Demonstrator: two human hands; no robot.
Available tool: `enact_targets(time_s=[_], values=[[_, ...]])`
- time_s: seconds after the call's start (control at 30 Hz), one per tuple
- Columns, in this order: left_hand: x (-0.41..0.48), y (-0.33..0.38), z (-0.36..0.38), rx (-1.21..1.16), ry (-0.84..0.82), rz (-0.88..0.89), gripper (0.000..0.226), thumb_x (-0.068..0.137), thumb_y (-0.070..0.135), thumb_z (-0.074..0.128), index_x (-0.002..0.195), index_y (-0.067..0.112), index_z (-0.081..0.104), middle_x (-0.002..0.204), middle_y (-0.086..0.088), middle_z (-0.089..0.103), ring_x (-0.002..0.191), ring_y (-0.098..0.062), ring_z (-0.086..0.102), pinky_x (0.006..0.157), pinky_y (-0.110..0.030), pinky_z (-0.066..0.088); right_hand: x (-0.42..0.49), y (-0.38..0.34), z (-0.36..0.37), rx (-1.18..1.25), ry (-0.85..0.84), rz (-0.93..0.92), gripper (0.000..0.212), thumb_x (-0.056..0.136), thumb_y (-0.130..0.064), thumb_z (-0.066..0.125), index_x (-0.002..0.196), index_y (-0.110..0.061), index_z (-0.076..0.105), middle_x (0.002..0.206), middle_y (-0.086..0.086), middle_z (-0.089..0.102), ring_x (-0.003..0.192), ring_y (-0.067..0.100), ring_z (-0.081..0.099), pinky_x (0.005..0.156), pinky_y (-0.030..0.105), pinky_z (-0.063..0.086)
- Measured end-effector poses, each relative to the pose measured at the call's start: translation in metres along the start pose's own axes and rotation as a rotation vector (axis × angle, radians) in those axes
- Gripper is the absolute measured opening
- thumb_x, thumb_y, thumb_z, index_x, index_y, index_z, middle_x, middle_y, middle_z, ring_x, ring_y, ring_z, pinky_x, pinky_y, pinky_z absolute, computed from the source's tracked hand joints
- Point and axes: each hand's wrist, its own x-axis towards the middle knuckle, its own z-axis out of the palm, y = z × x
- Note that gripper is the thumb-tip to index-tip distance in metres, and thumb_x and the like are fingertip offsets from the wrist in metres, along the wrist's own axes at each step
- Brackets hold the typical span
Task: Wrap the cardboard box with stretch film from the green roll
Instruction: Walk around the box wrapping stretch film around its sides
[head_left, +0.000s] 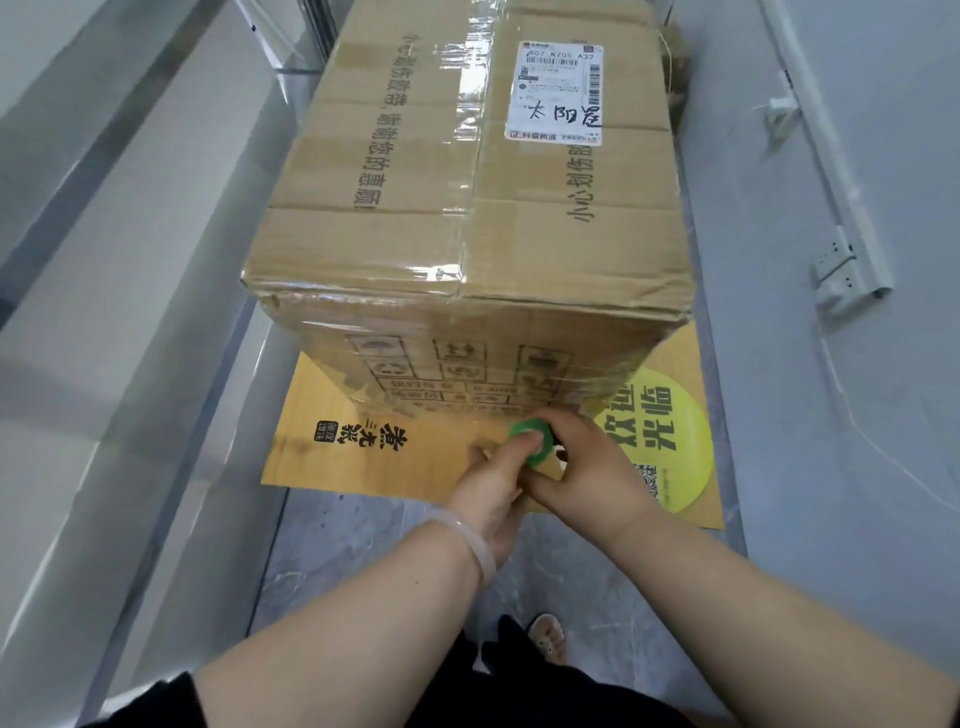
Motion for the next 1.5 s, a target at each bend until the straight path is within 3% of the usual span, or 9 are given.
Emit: enact_targets(time_s=[0.17, 0.3, 0.5, 0.73, 1.0, 1.13, 1.2, 1.33, 1.5], values=[[-0.008, -0.010, 0.011, -0.047, -0.060, 0.016, 0.099, 0.093, 0.016, 0.067, 0.159, 0.023, -0.006, 0.106, -0.001, 0.063, 0.100, -0.013, 0.064, 0.090, -0.030, 0.051, -0.005, 0.003, -0.012, 0.033, 0.017, 0.032, 0.039, 0.071, -0.031, 0.071, 0.102, -0.030, 0.046, 0.100, -0.009, 0.061, 0.096, 0.016, 0.061, 0.081, 0.036, 0.051], [-0.010, -0.018, 0.015, 0.005, -0.070, 0.018, 0.103, 0.076, 0.028, 0.075, 0.158, 0.021, 0.014, 0.109, 0.000, 0.066, 0.091, -0.008, 0.067, 0.071, -0.026, 0.051, -0.008, 0.011, -0.019, 0.019, -0.028, -0.028, 0.045, 0.072, -0.033, 0.070, 0.111, -0.039, 0.049, 0.109, -0.012, 0.060, 0.098, 0.008, 0.058, 0.084, 0.031, 0.050], [-0.002, -0.024, 0.027, -0.014, -0.057, 0.034, 0.140, 0.059, 0.033, 0.084, 0.158, 0.028, -0.014, 0.141, -0.005, 0.054, 0.134, -0.020, 0.052, 0.118, -0.043, 0.036, -0.011, 0.034, -0.031, -0.024, -0.048, -0.053, 0.049, 0.069, -0.041, 0.070, 0.116, -0.037, 0.056, 0.115, -0.010, 0.057, 0.108, 0.009, 0.053, 0.093, 0.038, 0.048], [0.006, -0.037, 0.045, -0.166, -0.085, 0.102, 0.123, 0.070, 0.019, 0.081, 0.160, 0.029, -0.003, 0.138, -0.008, 0.061, 0.123, -0.017, 0.061, 0.118, -0.043, 0.037, -0.013, 0.040, -0.042, -0.005, 0.050, -0.023, 0.047, 0.059, -0.059, 0.062, 0.094, -0.034, 0.043, 0.094, -0.014, 0.065, 0.090, 0.010, 0.063, 0.080, 0.039, 0.053], [0.003, -0.048, 0.056, -0.182, -0.106, 0.081, 0.135, 0.063, 0.028, 0.087, 0.154, 0.048, -0.010, 0.143, -0.003, 0.057, 0.130, -0.016, 0.056, 0.119, -0.047, 0.035, -0.014, 0.046, -0.048, -0.139, 0.131, -0.067, 0.055, 0.062, -0.059, 0.051, 0.110, -0.034, 0.059, 0.104, -0.007, 0.060, 0.097, 0.015, 0.057, 0.079, 0.035, 0.050], [0.005, -0.046, 0.052, -0.157, -0.086, 0.084, 0.112, 0.088, 0.015, 0.074, 0.155, 0.043, -0.012, 0.123, -0.001, 0.062, 0.131, -0.022, 0.052, 0.119, -0.048, 0.033, -0.013, 0.060, -0.053, -0.007, 0.009, -0.205, 0.051, 0.073, -0.029, 0.074, 0.122, -0.028, 0.059, 0.119, -0.018, 0.059, 0.113, 0.006, 0.052, 0.094, 0.012, 0.038], [0.006, -0.046, 0.049, -0.123, -0.081, 0.082, 0.112, 0.089, 0.013, 0.072, 0.155, 0.042, -0.014, 0.127, -0.006, 0.059, 0.136, -0.026, 0.049, 0.121, -0.048, 0.031, -0.013, 0.066, -0.056, -0.007, -0.028, -0.204, 0.052, 0.076, -0.019, 0.075, 0.124, -0.029, 0.058, 0.116, -0.019, 0.059, 0.110, 0.003, 0.053, 0.095, 0.017, 0.041], [0.007, -0.050, 0.057, -0.123, -0.061, 0.098, 0.111, 0.092, 0.010, 0.068, 0.154, 0.044, -0.017, 0.137, -0.011, 0.057, 0.130, -0.025, 0.054, 0.119, -0.046, 0.035, -0.014, 0.071, -0.057, -0.008, 0.034, -0.152, 0.041, 0.069, -0.034, 0.077, 0.103, -0.038, 0.054, 0.099, -0.013, 0.061, 0.087, -0.004, 0.055, 0.079, 0.028, 0.049], [0.003, -0.050, 0.074, -0.142, -0.071, 0.115, 0.133, 0.077, 0.019, 0.082, 0.151, 0.048, -0.025, 0.142, -0.011, 0.057, 0.130, -0.026, 0.057, 0.116, -0.049, 0.038, -0.023, 0.065, -0.063, -0.110, 0.269, -0.025, 0.040, 0.065, -0.048, 0.069, 0.093, -0.029, 0.049, 0.092, -0.011, 0.053, 0.081, 0.011, 0.057, 0.066, 0.036, 0.050]])
